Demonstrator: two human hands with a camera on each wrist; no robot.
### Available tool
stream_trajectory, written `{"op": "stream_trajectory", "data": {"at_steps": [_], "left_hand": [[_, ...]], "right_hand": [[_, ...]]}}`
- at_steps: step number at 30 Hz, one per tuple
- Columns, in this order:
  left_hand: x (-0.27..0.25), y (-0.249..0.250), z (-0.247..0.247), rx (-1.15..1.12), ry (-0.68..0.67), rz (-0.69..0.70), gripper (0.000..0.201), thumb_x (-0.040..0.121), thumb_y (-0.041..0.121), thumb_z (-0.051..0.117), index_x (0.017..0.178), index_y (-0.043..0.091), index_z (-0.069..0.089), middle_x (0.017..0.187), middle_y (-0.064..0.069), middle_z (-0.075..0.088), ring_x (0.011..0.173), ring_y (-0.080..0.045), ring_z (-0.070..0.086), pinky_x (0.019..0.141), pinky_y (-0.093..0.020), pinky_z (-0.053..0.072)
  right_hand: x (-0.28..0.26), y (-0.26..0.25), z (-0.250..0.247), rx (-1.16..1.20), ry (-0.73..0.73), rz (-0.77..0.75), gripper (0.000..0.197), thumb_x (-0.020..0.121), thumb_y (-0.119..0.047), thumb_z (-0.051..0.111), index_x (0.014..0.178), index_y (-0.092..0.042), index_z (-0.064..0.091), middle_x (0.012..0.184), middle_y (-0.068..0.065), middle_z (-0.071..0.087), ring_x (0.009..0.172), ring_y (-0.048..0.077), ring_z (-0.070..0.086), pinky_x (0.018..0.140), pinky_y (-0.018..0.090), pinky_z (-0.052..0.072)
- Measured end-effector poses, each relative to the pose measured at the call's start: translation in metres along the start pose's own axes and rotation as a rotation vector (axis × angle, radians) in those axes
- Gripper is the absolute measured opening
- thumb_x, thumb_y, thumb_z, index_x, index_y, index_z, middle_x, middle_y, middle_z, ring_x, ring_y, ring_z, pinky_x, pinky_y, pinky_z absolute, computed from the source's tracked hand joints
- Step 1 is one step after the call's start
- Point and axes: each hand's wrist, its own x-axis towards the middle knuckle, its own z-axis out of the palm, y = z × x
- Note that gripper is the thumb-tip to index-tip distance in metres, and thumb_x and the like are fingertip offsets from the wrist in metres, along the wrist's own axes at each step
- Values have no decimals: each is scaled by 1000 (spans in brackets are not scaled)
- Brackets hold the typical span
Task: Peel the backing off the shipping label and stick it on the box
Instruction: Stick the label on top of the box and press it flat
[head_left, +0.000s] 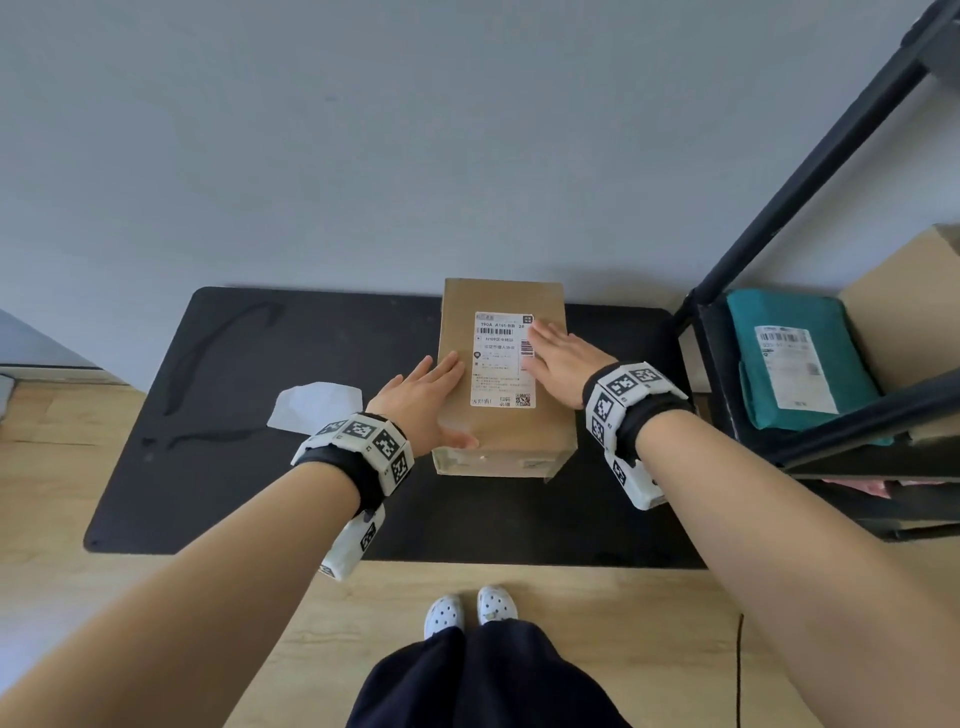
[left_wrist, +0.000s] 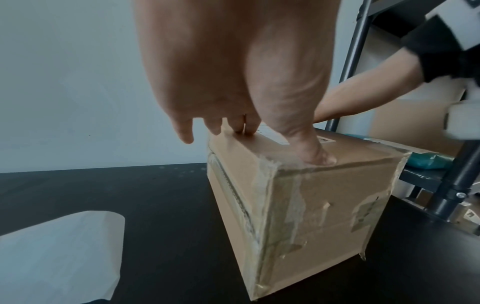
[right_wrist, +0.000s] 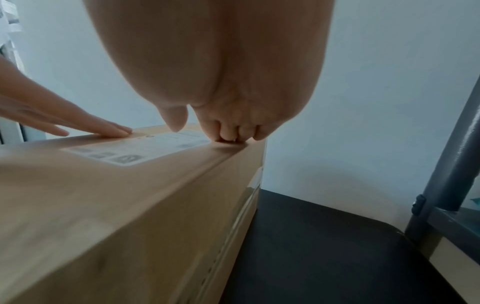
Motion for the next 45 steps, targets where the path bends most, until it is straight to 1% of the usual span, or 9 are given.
{"op": "stream_trajectory", "data": {"at_steps": [8,16,30,33,36,38,40,43,45], "left_hand": [[1,-3,0,-56,-11,30,106,76,55,66,152,23,-1,161,12,-5,149,-12,-3,122,-36,4],[0,-5,0,-57,-3,47,107,75,56,65,152,22,-1,161,10,-5,149,-12,-3,122,-36,5],[-4,-2,0,-39,19,46,107,75,54,67,152,22,0,161,9,-4,150,-14,0,122,-36,8],[-4,0,-2,-51,19,16,108,72,52,71,152,23,5,162,8,-4,150,-15,5,121,-37,16],[-4,4,-4,-151,13,-38,111,68,46,77,151,25,7,162,0,-6,146,-22,22,115,-40,30],[-1,6,-3,-281,7,-99,113,72,42,76,151,19,-3,161,-8,7,145,-29,25,114,-44,32],[5,7,0,-375,19,-194,114,77,48,69,150,10,-9,152,-13,34,136,-30,42,107,-44,40],[13,7,4,-427,43,-263,98,78,52,66,147,6,15,136,-11,54,119,-27,58,96,-40,49],[18,6,5,-499,55,-288,81,77,48,69,136,7,31,131,-8,57,114,-26,59,92,-35,50]], "right_hand": [[29,-7,-7,11,-27,77,61,101,-36,19,149,-5,0,160,8,-6,148,19,-2,118,30,3],[48,-47,-3,38,-58,-7,58,101,-32,19,150,-8,0,160,5,-8,148,17,-3,118,29,2],[-47,-40,49,-51,-81,-143,53,101,-34,18,150,-20,4,160,-3,-3,148,12,-2,118,26,1],[-58,-23,46,-21,-47,-77,52,101,-36,18,150,-20,7,160,-3,-2,148,12,-2,118,27,1],[-64,-17,47,100,26,-7,51,101,-36,20,149,-21,12,160,-2,0,148,14,-2,118,29,2],[-58,-16,49,257,113,64,53,100,-38,25,149,-22,14,160,-1,1,148,15,0,118,32,5],[-47,-16,52,459,194,175,65,96,-41,38,150,-22,9,161,0,4,148,18,7,120,40,13],[-29,-12,57,713,259,299,89,82,-37,63,148,-24,5,158,3,16,145,22,22,114,50,30],[-20,-7,60,803,235,356,103,76,-37,70,148,-23,-2,157,4,18,144,22,24,114,49,30]]}}
